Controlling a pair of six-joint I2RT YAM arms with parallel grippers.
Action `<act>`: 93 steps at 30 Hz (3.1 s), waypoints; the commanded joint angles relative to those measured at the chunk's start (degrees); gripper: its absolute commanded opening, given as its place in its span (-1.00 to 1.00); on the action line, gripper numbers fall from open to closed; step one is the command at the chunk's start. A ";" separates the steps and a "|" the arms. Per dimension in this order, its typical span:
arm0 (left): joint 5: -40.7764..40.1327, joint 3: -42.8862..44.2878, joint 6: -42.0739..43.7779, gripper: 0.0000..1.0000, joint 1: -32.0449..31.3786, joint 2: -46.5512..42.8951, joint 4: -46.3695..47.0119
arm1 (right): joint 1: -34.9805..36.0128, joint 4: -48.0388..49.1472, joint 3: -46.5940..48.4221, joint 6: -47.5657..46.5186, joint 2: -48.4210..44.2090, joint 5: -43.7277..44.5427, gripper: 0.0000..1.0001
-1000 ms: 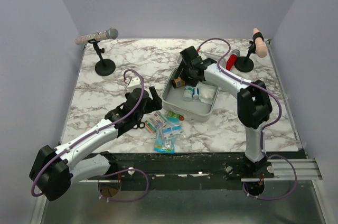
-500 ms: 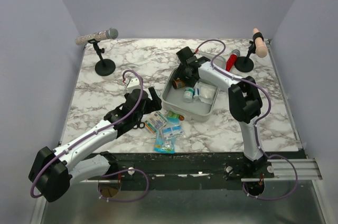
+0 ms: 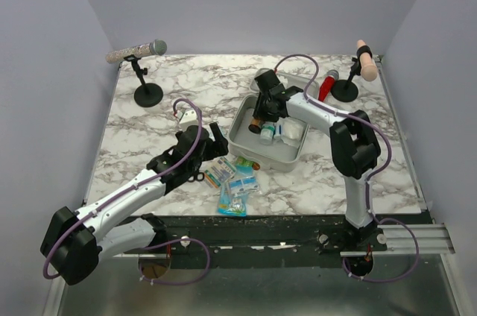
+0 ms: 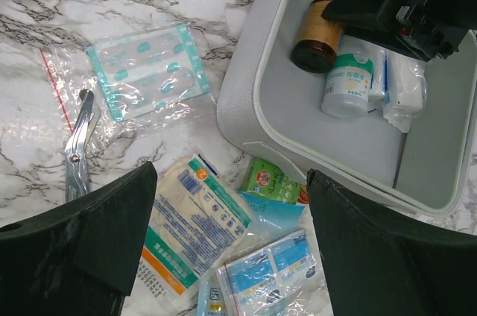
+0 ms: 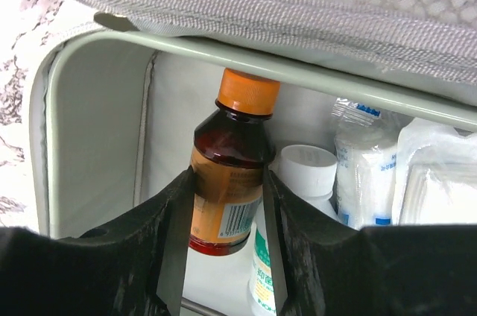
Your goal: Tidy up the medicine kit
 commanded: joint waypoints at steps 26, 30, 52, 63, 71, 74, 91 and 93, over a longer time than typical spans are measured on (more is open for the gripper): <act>0.00 0.07 -0.25 0.84 0.04 0.30 -0.61 | 1.66 0.67 -4.99 -0.70 -11.89 1.24 0.42; -0.09 -0.36 -0.42 0.85 0.13 0.30 -0.09 | 1.66 -0.65 -11.06 -2.81 -15.24 3.98 0.39; 0.52 -0.63 -0.77 0.85 0.04 1.00 0.00 | 1.57 3.74 -14.07 1.39 -7.51 -4.81 0.01; 0.26 -1.07 -0.95 0.85 0.04 0.65 -0.26 | -0.36 5.58 -11.52 12.46 -6.19 -6.30 -0.28; 0.08 -0.89 -0.78 0.85 0.13 1.00 -0.26 | -0.80 6.21 -7.31 15.29 -2.86 -5.60 -0.31; 0.00 -0.89 -0.77 0.85 0.04 1.00 -0.44 | -0.89 4.80 -4.84 13.54 -1.54 -5.78 -0.23; 0.08 -0.98 -0.95 0.85 0.04 0.65 -0.61 | -0.80 -0.30 -12.47 2.65 -17.96 1.33 0.45; 0.00 -1.16 -1.13 0.84 0.04 0.48 -0.53 | -0.89 -0.30 -14.58 0.27 -18.06 4.14 0.40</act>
